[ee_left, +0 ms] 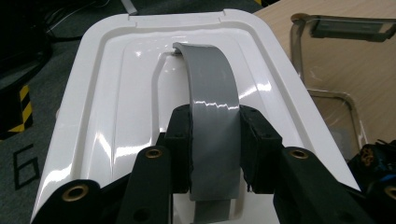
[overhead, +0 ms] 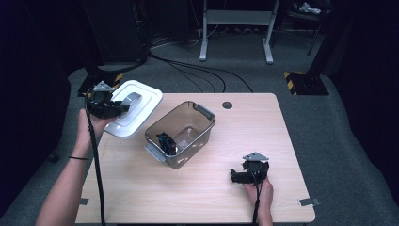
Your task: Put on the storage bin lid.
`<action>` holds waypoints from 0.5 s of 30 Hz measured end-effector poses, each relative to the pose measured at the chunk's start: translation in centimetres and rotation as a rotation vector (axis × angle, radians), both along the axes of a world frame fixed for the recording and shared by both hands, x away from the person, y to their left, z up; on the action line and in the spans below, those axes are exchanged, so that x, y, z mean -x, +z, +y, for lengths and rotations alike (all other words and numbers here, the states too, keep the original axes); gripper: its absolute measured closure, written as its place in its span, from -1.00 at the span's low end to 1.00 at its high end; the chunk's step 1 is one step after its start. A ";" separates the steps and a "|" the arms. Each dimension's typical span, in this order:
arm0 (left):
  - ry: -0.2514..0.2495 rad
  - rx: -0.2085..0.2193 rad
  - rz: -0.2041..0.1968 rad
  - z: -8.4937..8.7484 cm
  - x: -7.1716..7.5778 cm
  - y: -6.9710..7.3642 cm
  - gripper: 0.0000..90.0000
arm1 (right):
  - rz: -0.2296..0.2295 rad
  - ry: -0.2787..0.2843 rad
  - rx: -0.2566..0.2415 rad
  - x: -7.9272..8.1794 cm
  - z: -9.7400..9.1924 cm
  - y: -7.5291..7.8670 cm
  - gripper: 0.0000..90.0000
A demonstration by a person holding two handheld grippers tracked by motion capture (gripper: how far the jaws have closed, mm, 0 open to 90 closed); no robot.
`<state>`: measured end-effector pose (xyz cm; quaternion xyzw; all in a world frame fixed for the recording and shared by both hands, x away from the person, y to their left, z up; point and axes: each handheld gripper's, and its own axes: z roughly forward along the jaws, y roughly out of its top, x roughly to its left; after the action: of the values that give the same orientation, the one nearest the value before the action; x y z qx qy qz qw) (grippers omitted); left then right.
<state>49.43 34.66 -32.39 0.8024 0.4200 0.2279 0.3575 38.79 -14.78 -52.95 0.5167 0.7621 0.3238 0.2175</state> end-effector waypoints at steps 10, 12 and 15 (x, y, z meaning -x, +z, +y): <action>-0.095 0.011 0.004 -3.4 0.4 1.5 0.50 | 0.000 0.000 0.000 0.0 0.0 0.0 -1.00; -0.107 0.015 0.010 -3.7 0.4 1.6 0.50 | 0.000 0.000 0.000 0.0 0.0 0.0 -1.00; -0.148 0.030 0.018 -5.1 0.4 2.0 0.50 | 0.000 0.000 0.000 0.0 0.0 0.0 -1.00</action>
<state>49.01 29.60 -30.41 0.8279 0.3660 0.1873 0.3816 38.80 -14.78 -52.95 0.5168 0.7621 0.3239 0.2172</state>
